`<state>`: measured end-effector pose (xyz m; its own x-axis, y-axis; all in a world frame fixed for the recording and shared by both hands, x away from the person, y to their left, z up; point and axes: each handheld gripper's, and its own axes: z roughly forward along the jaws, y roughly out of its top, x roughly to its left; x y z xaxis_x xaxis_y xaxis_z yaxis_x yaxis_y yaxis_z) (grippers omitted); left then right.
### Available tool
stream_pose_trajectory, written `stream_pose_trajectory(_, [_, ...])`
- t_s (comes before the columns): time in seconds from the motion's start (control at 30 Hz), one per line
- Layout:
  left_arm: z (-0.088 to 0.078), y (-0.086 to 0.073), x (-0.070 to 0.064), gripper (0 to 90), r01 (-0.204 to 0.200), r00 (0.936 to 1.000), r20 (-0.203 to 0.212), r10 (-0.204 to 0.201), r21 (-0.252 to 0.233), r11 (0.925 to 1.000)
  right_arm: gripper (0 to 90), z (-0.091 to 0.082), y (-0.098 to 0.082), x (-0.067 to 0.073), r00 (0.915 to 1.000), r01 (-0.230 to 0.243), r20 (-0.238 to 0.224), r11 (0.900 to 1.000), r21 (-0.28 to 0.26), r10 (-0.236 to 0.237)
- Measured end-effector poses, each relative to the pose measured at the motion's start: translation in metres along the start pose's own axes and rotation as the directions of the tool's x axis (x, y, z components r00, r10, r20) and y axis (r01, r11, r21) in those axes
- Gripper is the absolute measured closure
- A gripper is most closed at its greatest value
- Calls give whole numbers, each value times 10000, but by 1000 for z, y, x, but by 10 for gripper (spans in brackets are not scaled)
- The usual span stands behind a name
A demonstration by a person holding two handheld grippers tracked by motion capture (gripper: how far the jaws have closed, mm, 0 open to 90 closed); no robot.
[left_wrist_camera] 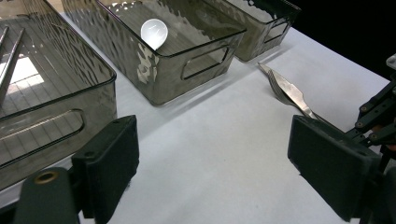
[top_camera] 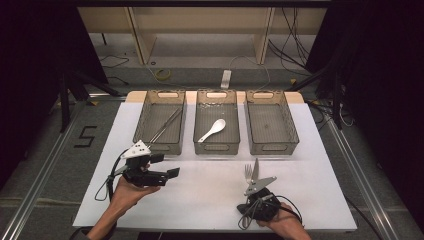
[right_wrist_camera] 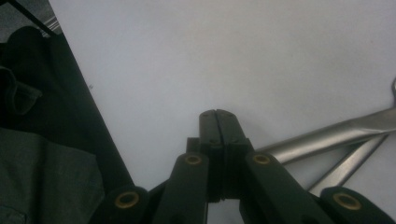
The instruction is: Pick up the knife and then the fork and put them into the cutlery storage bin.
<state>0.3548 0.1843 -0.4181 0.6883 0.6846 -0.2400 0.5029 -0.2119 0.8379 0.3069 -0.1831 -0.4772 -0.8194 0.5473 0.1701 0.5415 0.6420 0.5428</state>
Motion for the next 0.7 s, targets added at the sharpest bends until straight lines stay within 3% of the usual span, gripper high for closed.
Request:
stream_pose_trajectory(0.03, [0,0,0,159,20,10000,-5,-20,-13,10000,900,-2,-1,0,9999,-159,-26,9999,69,159])
stream_pose_trajectory(0.23, [1,0,1,159,45,10000,-82,-45,32,10000,900,-9,-8,-3,9998,-122,177,9996,257,117])
stream_pose_trajectory(0.7, [-1,0,2,160,45,9998,-169,-45,-15,10000,900,-34,-32,-24,9976,-520,494,9970,571,492])
